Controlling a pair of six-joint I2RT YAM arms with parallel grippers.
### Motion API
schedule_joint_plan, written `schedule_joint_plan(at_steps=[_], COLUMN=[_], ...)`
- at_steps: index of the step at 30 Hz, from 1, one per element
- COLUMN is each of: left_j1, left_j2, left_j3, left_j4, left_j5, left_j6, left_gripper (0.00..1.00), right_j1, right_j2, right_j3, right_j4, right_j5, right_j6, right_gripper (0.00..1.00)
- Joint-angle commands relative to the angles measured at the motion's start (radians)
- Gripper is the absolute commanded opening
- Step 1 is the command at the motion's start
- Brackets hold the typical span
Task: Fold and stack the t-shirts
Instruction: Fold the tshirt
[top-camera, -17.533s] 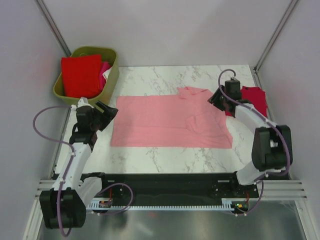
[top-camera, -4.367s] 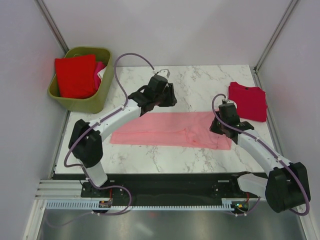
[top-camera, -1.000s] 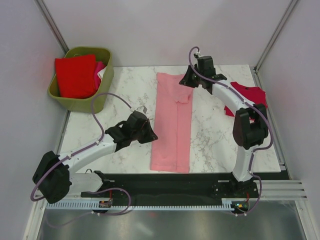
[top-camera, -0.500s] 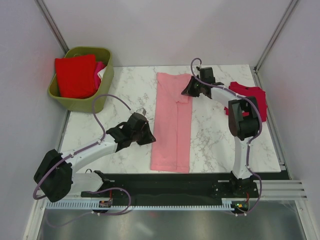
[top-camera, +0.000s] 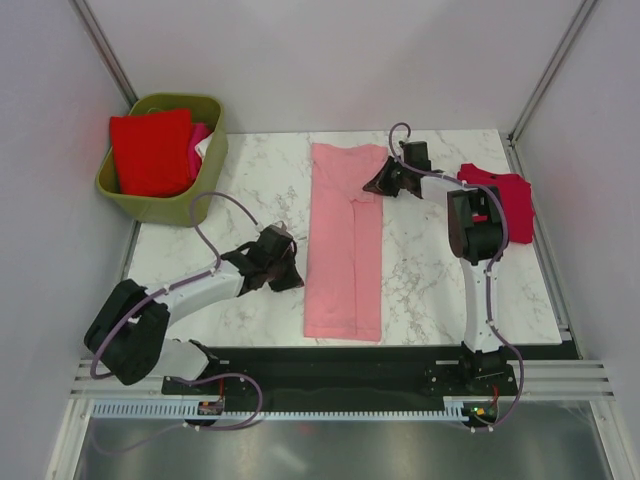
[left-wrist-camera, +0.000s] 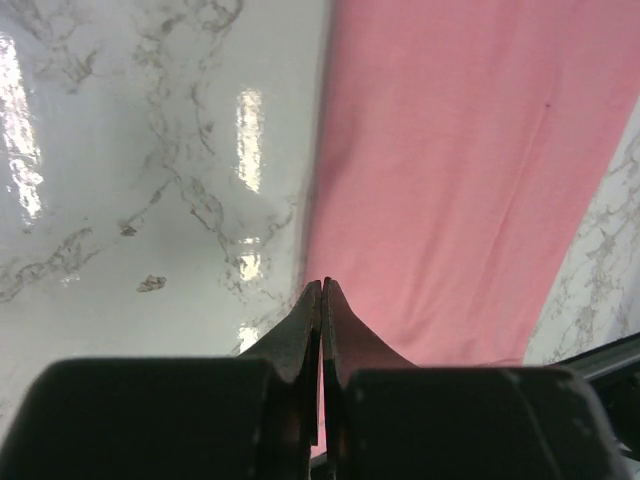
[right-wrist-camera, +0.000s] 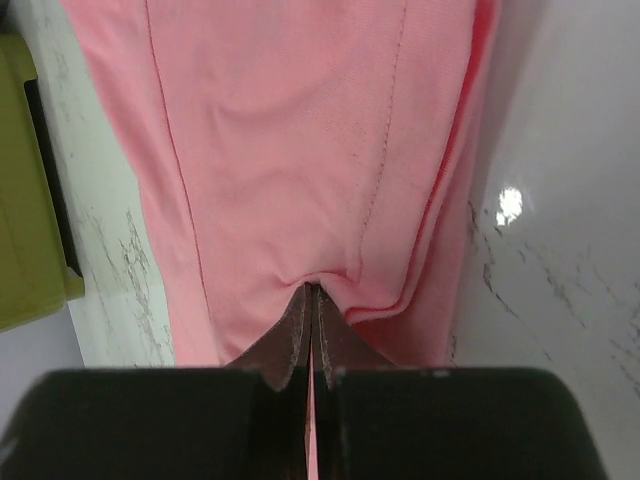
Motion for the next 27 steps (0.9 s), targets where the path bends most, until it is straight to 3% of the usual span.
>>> schedule_joint_plan(at_steps=[1, 11, 14, 16, 18, 19, 22, 27], left_j1=[0.029, 0.129, 0.129, 0.129, 0.127, 0.126, 0.118, 0.097], left_j2=[0.047, 0.225, 0.222, 0.202, 0.180, 0.156, 0.087, -0.011], left_j3=[0.025, 0.159, 0.163, 0.153, 0.125, 0.111, 0.039, -0.028], left_j4=[0.038, 0.075, 0.081, 0.083, 0.089, 0.106, 0.132, 0.136], left_j5=[-0.006, 0.044, 0.069, 0.075, 0.087, 0.095, 0.106, 0.109], left_j6=[0.034, 0.071, 0.088, 0.093, 0.097, 0.106, 0.107, 0.094], left_gripper=[0.02, 0.02, 0.02, 0.02, 0.03, 0.08, 0.20, 0.30], right_j1=[-0.005, -0.010, -0.008, -0.007, -0.004, -0.005, -0.002, 0.005], right_j2=[0.068, 0.177, 0.148, 0.090, 0.053, 0.036, -0.027, -0.134], right_j3=[0.041, 0.165, 0.170, 0.121, 0.092, 0.075, 0.090, 0.052], right_j4=[0.012, 0.018, 0.021, 0.034, 0.064, 0.074, 0.063, 0.043], right_j5=[0.040, 0.113, 0.098, 0.101, 0.096, 0.084, 0.052, 0.006], right_j6=[0.021, 0.093, 0.090, 0.079, 0.068, 0.058, 0.030, -0.016], right_gripper=[0.00, 0.00, 0.11, 0.29, 0.38, 0.41, 0.47, 0.48])
